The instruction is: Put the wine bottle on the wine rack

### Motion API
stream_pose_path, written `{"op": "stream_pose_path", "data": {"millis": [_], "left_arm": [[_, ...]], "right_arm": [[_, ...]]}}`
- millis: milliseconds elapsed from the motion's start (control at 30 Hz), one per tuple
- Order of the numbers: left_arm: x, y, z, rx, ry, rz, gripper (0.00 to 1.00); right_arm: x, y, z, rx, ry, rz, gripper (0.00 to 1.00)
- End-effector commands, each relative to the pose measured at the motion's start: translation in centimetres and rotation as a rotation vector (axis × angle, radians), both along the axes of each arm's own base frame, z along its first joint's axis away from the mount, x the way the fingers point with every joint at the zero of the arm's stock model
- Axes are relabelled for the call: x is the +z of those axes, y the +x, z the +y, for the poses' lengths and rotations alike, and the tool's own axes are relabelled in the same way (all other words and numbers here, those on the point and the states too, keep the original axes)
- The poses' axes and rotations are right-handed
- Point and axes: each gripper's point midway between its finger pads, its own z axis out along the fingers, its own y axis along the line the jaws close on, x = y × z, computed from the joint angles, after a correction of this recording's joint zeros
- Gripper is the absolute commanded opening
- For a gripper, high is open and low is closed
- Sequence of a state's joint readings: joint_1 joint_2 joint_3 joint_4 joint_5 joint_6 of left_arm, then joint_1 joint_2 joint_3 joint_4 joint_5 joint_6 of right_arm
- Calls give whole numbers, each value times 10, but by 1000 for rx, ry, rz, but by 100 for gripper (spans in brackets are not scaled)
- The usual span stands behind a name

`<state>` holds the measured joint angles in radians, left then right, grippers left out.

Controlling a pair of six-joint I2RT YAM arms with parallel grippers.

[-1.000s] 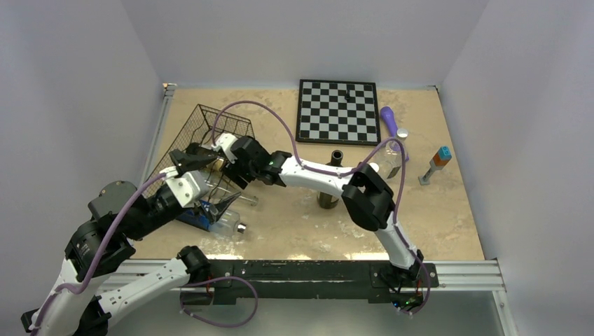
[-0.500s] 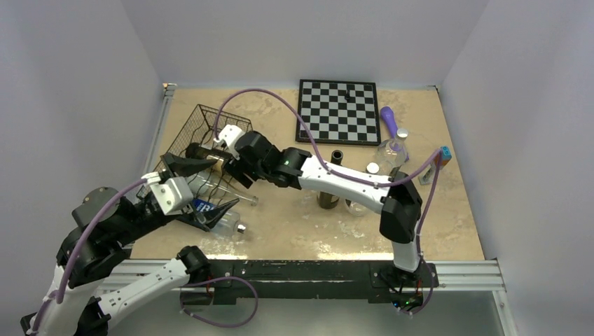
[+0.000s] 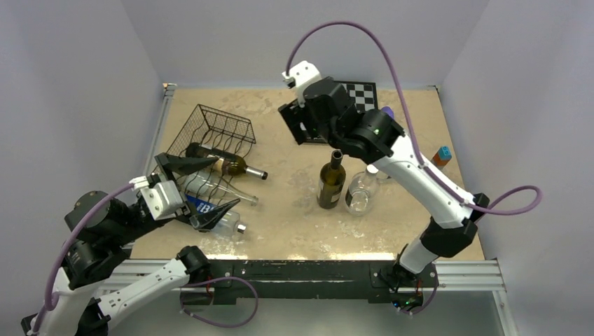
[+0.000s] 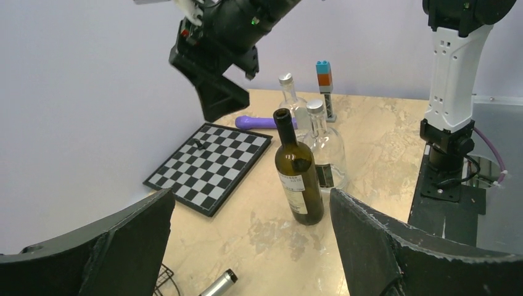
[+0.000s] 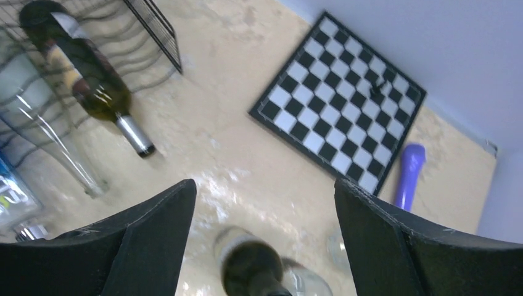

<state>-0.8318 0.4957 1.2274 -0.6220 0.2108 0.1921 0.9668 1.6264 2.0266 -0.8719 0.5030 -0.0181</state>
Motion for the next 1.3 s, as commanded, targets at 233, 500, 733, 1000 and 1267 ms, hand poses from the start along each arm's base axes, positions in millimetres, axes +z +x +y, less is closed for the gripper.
{"op": "stream_pose_path", "data": {"millis": [233,500,733,1000,1267], "left_arm": [[-33,24,-42,-46,-56,99,99],[-55,35,-52,-28,-58,169,99],[-65,38,-51,-11,-52,197,99],[-69,59,-34,142,-94,182,99],[-82,59,-41,132,-55,260,99]], "right_arm": [[-88,-52,-65,-57,8,330,81],[-120,-56,-65,-95,29,439,67],[-128,-53,-74,-140,34,437,47],[-115,-51,-78,-142,36,404,0],[-63,-58,-63,-30,179,339,0]]}}
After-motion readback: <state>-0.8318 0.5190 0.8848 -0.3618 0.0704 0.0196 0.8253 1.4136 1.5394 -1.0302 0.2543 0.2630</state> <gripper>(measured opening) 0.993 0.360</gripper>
